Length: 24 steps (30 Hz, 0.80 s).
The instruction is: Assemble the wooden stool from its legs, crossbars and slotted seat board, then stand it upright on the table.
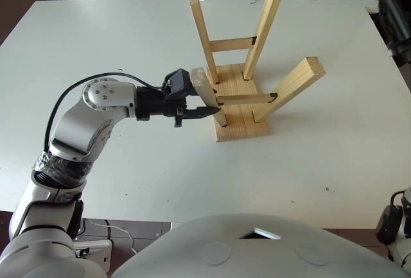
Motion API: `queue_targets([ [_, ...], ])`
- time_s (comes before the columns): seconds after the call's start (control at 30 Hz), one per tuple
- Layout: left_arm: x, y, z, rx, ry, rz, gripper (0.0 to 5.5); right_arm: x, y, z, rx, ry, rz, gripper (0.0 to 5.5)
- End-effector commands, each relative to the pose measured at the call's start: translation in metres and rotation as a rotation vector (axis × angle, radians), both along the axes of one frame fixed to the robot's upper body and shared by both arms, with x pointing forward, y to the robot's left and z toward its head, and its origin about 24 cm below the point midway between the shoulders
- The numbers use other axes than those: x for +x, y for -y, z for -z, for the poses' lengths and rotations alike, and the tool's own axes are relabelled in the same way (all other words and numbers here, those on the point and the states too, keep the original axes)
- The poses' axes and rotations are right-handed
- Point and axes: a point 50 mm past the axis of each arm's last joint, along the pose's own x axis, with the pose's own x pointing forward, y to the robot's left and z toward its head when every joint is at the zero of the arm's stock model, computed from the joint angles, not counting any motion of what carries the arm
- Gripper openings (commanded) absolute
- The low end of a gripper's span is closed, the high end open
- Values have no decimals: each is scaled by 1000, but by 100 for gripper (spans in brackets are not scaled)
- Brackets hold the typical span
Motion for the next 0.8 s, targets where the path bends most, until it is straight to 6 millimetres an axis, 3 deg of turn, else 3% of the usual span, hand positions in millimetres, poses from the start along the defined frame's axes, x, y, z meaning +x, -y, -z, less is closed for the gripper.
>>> queue_targets([
  [0.03,0,-1,19,75,-78,-88,208,-19,-74,-11,-63,50,-250,405],
  [0.2,2,-1,24,96,-87,-122,208,-20,-114,3,-58,-31,-351,388],
  [0.4,4,5,23,99,-75,-98,208,-1,-127,33,-46,-165,-283,292],
  [0.5,6,8,22,105,-65,-87,208,2,-136,69,-81,-305,-313,240],
  [0.67,8,16,22,105,-58,-68,208,-7,-143,174,-257,-667,-337,151],
  [0.73,10,18,21,115,-55,-49,208,-10,-141,190,-324,-680,-315,120],
  [0.8,11,18,21,129,-52,-39,208,-5,-142,182,-311,-632,-315,94],
])
